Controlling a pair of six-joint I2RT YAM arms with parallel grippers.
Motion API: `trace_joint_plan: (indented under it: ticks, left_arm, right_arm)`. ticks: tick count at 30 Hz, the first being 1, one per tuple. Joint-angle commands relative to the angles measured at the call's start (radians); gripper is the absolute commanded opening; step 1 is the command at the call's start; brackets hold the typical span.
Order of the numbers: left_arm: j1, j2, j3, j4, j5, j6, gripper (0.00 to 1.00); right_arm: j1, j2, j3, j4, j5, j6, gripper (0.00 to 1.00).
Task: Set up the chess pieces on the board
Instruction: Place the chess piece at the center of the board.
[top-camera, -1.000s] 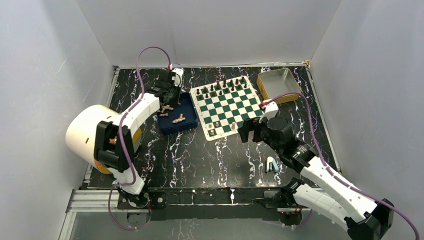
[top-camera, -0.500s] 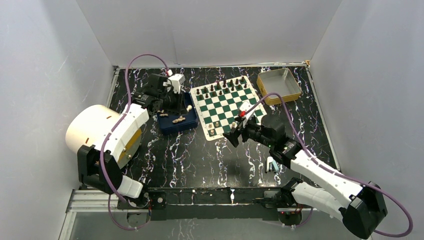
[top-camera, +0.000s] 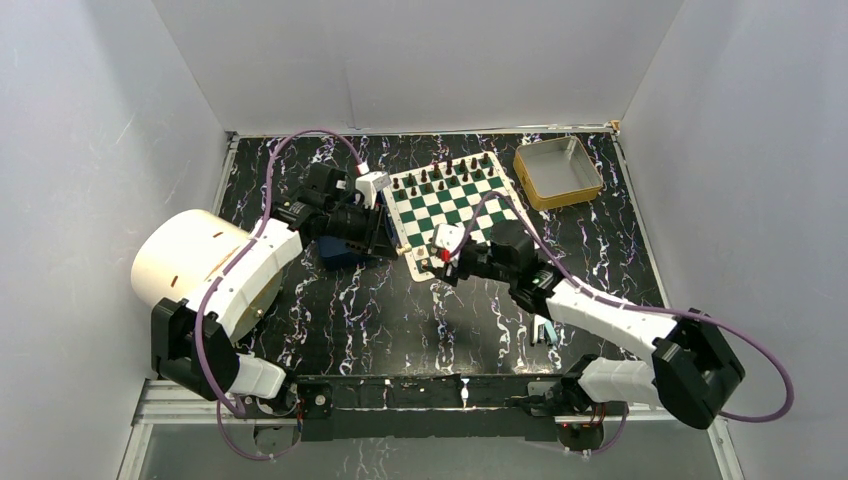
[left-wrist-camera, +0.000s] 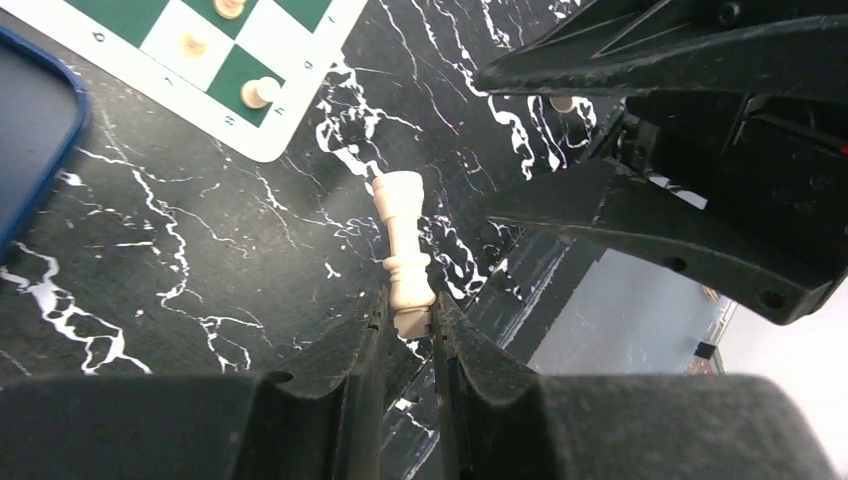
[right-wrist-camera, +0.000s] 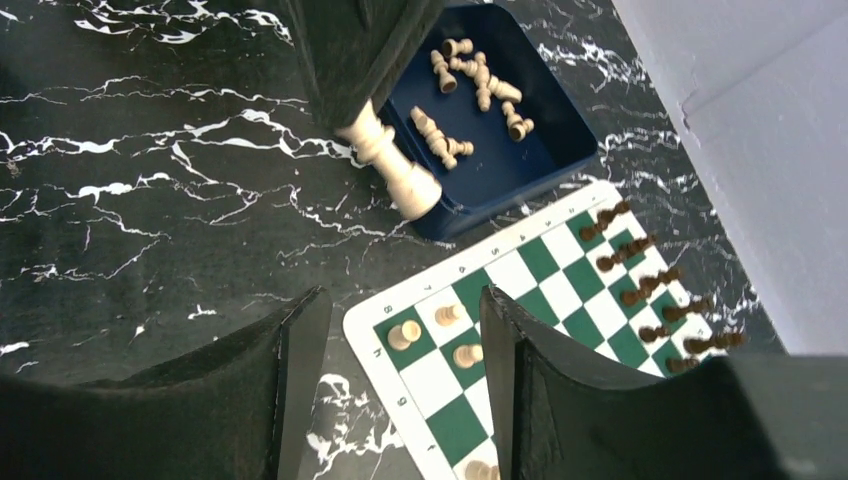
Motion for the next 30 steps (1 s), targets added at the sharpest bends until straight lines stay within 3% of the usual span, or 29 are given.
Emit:
trace_joint_plan:
  ticks: [1,13,18,22,30]
  left_arm:
    - [-0.016,-0.035,-0.013,-0.037,0.067,-0.003,0.00]
    - [-0.030,-0.028,-0.008,-0.056,0.081,-0.009,0.00]
    - [-0.030,-0.037,-0.011,-0.035,0.062,-0.018,0.00]
    - [-0.037,-0.063,-0.040,0.032,0.004,-0.034,0.00]
    - [-0.084,-0.102,-0.099,0.121,-0.183,-0.036,0.00]
  right_arm:
    - [0.043,0.051,0.091,0.096,-0.015,-0.094,0.63]
    - [0.147,0.170,0.135,0.104,0.043,-0.202,0.47]
    - [0.160,0.199,0.134,0.144,0.087,-0.093,0.30]
    - [0.164,0.205,0.089,0.232,0.109,0.025,0.23]
    - [0.166,0.208,0.013,0.357,0.102,0.197,0.19]
